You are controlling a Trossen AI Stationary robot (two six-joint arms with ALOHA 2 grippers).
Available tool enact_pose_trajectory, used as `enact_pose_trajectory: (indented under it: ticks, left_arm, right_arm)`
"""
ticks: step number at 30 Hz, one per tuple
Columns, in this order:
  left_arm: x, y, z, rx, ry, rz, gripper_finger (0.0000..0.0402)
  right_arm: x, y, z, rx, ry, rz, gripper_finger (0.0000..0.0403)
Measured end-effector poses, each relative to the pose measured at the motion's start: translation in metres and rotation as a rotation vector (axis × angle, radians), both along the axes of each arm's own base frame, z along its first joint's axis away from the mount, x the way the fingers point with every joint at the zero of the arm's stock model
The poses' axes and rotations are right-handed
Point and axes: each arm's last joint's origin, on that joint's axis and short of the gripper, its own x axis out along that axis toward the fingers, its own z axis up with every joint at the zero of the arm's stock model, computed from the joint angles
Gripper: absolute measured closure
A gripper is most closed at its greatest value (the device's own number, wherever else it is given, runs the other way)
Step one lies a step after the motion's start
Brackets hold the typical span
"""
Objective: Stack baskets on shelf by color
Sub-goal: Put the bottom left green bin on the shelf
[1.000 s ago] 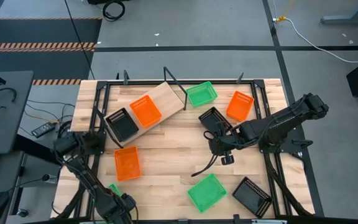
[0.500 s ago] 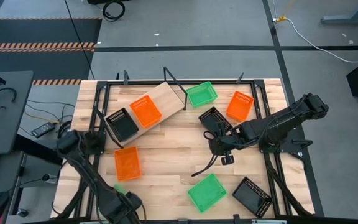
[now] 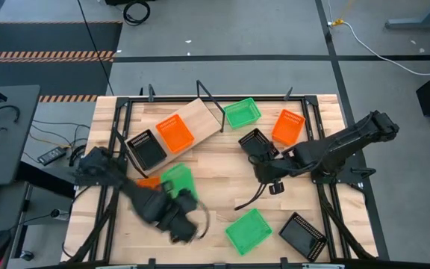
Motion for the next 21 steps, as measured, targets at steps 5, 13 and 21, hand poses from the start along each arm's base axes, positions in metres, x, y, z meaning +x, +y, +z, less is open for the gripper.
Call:
enact_pose_trajectory:
  ticks: [5, 13, 21]
  left_arm:
    - [0.034, 0.045, -0.013, 0.028, -0.004, -0.078, 0.0397]
    - [0.076, 0.106, -0.062, -0.046, -0.075, -0.192, 0.0397]
    - [0.082, 0.17, -0.123, -0.128, -0.079, 0.014, 0.0396]
  right_arm:
    - [-0.024, -0.009, 0.023, 0.003, -0.072, -0.062, 0.0214]
    - [-0.076, -0.027, 0.053, 0.101, -0.156, -0.215, 0.0214]
    - [-0.089, -0.031, 0.061, 0.136, -0.222, -0.24, 0.0214]
